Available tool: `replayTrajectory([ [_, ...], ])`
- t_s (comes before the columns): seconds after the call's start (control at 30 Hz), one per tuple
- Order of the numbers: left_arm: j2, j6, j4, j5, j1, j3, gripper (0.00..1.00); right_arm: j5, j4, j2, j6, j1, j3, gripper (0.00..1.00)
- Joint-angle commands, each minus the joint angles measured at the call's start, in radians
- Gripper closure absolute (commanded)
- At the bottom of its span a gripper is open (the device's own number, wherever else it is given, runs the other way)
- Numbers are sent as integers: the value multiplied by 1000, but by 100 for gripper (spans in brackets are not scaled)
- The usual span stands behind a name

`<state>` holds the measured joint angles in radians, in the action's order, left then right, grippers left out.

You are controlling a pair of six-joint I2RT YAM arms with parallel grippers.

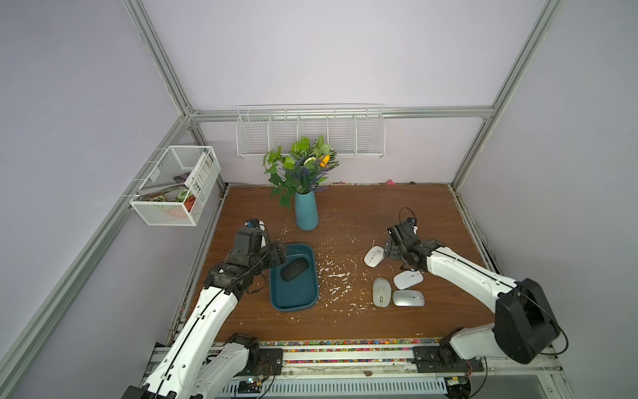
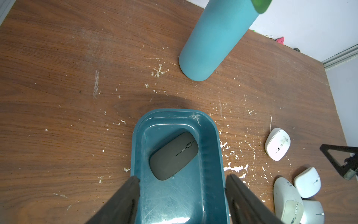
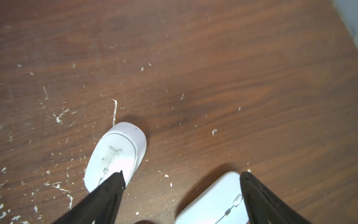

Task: Put the mouse in the storage box
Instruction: Pick up the mouse from the center of the board.

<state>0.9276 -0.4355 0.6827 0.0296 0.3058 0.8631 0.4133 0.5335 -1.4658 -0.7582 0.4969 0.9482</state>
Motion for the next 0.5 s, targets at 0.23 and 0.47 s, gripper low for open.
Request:
replayTrajectory([
  [0.23, -7, 5, 8, -6, -1, -9, 26, -121, 166, -160, -227, 6, 126, 2],
  [0.47, -10, 5, 10, -16, -1, -10, 26, -128, 157, -243, -268, 61, 227, 2],
])
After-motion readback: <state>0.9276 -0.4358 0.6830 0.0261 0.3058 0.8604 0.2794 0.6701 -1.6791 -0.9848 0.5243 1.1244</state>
